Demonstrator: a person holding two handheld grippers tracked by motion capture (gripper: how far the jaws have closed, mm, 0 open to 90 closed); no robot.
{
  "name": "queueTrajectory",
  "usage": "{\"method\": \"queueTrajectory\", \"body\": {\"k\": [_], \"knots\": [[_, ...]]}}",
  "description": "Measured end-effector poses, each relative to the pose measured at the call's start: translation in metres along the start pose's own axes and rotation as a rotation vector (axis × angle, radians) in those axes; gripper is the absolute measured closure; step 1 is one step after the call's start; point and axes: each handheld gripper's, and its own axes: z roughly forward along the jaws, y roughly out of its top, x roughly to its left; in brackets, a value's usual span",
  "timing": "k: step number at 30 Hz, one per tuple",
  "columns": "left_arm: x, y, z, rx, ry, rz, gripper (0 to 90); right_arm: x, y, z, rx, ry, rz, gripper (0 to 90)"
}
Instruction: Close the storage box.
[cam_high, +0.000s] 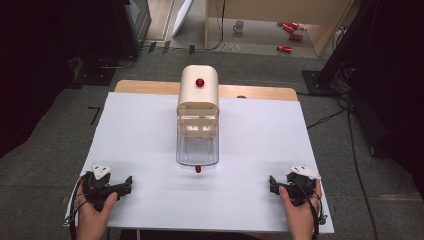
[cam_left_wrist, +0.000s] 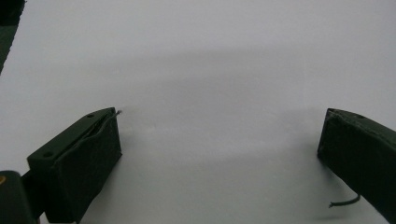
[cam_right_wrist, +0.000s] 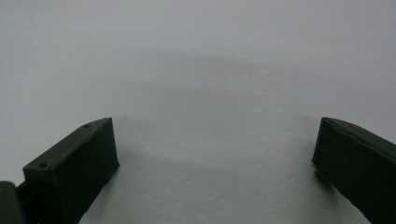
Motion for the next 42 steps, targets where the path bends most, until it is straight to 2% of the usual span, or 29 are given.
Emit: {"method": "queueTrajectory", "body": {"k": [6,10,14,19,23,31,42], "knots": [[0.000,0.000,0.000,0.001,0.000,0.001,0.0,0.000,0.000,-0.001,0.000,0.003,0.007,0.0],[0.000,0.000,0.000,0.001,0.001,0.001,0.0,0.004,-0.001,-0.004,0.002,-0.015,0.022,0.0],[0.000,0.000,0.000,0.001,0.000,0.001,0.0,0.011,0.000,-0.005,0.005,0.002,0.044,0.0],[0.000,0.000,0.000,0.002,0.000,0.001,0.0,0.028,0.004,-0.010,-0.003,0.037,0.010,0.0],[0.000,0.000,0.000,0.002,0.000,0.002,0.0,0.037,0.009,-0.014,-0.005,0.069,0.006,0.0],[0.000,0.000,0.000,0.001,0.000,0.001,0.0,0.055,0.017,-0.023,-0.026,0.092,-0.024,0.0],[0.000,0.000,0.000,0.004,0.000,0.002,0.0,0.093,0.036,-0.031,-0.047,0.152,-0.096,0.0]]}}
